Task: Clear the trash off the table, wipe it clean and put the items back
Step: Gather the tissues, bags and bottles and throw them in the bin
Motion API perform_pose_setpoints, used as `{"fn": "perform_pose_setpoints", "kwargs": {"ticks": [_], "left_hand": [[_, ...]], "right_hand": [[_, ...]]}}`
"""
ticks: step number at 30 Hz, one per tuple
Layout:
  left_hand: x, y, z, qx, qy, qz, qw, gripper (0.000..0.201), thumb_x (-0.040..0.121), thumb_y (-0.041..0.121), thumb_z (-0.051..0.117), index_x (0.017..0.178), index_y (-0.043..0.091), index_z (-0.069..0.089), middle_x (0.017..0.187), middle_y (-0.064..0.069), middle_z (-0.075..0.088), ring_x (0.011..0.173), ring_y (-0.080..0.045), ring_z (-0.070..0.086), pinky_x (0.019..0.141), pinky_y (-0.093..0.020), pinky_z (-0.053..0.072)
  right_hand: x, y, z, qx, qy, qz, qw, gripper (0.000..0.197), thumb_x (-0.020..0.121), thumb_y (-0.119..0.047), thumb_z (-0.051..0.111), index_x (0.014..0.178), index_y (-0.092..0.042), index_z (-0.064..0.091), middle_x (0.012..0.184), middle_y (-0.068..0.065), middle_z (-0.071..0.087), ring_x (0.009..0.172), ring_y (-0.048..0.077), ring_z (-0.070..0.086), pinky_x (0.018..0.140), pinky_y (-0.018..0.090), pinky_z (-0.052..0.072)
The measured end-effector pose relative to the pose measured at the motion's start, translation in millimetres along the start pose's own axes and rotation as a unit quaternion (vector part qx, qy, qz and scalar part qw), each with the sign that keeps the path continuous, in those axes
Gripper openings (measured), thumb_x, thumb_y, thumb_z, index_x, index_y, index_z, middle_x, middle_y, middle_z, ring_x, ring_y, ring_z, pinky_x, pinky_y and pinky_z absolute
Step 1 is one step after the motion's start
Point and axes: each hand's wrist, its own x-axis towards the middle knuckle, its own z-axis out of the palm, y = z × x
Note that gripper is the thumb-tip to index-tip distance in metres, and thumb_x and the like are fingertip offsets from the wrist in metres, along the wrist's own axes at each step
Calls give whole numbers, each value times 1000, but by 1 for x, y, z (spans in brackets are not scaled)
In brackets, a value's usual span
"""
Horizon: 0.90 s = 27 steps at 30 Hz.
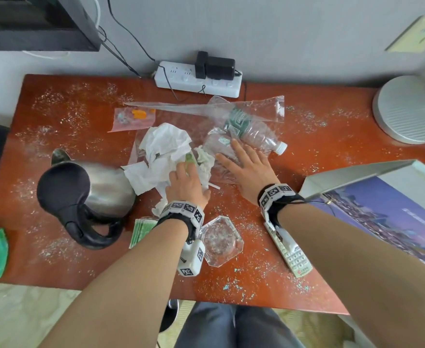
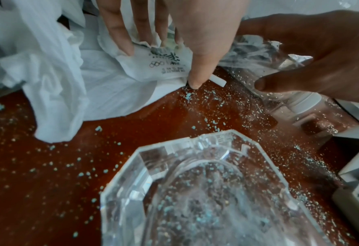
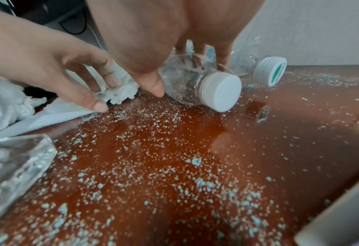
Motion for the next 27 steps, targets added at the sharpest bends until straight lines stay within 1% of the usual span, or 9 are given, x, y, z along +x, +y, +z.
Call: {"fn": "perform_pose_setpoints", "kwargs": {"ticks": [6, 9, 12, 15, 18, 20, 23, 25, 27], "left_hand": [[-4, 1, -5, -22, 16, 9, 1000, 67, 84, 41, 69, 135, 8, 40, 132, -9, 41, 116, -30, 46, 73, -36, 52], [-8, 1, -10, -11, 7, 24, 1000, 57, 88, 39, 62, 132, 7, 45, 131, -10, 42, 114, -30, 46, 74, -36, 50], [-11, -1, -16, 28, 3, 43, 999, 40, 92, 34, 56, 125, 10, 54, 130, -8, 43, 109, -28, 49, 68, -36, 49], [-16, -2, -22, 51, 15, 64, 997, 31, 94, 30, 54, 119, 12, 57, 128, -6, 44, 105, -26, 51, 63, -35, 44], [-23, -5, -29, 49, 34, 63, 996, 30, 93, 28, 55, 119, 12, 57, 125, -6, 45, 106, -25, 50, 62, -35, 43], [-29, -10, -35, 43, 52, 64, 996, 29, 92, 26, 56, 117, 13, 58, 123, -6, 47, 105, -25, 50, 63, -35, 44], [-37, -13, -48, 3, 67, 94, 993, 20, 90, 20, 54, 107, 12, 61, 121, -6, 51, 105, -26, 50, 76, -38, 49], [-44, -13, -60, -27, 76, 109, 991, 16, 90, 18, 54, 102, 11, 62, 121, -6, 52, 106, -27, 50, 81, -39, 48], [-49, -13, -72, -52, 95, 111, 988, 13, 89, 18, 57, 99, 11, 62, 121, -5, 52, 107, -26, 51, 81, -38, 48]], "right_hand": [[1, 0, 3, 1, 17, -1, 1000, 101, 85, -9, 66, 154, -42, 0, 165, 8, -6, 149, 38, 13, 117, 60, 20], [2, 1, 2, 3, 27, -1, 1000, 92, 91, -14, 62, 154, -43, 1, 165, 9, -3, 148, 39, 15, 118, 59, 20], [2, 1, 0, 5, 29, -1, 1000, 82, 97, -17, 56, 153, -44, 3, 165, 9, -3, 148, 39, 15, 118, 59, 19], [-3, 1, -3, 5, 30, 3, 1000, 75, 100, -19, 51, 154, -43, 5, 165, 9, -5, 149, 40, 12, 119, 59, 16], [-11, -1, -12, -6, 31, 20, 999, 72, 100, -16, 46, 155, -41, 8, 165, 9, -8, 149, 42, 5, 119, 62, 7], [-18, -3, -22, -11, 26, 31, 999, 75, 97, -10, 44, 156, -39, 7, 165, 9, -11, 149, 43, -1, 118, 64, 2], [-27, -2, -39, -5, 22, 52, 998, 79, 93, -1, 42, 156, -37, 10, 165, 9, -11, 149, 44, -3, 118, 64, 2], [-33, -3, -52, 7, 40, 68, 997, 72, 94, -4, 45, 154, -35, 22, 165, 9, -1, 150, 42, 1, 118, 64, 3], [-39, -8, -69, 10, 70, 76, 995, 56, 95, -14, 43, 149, -30, 36, 163, 9, 13, 150, 39, 8, 118, 65, 5]]}}
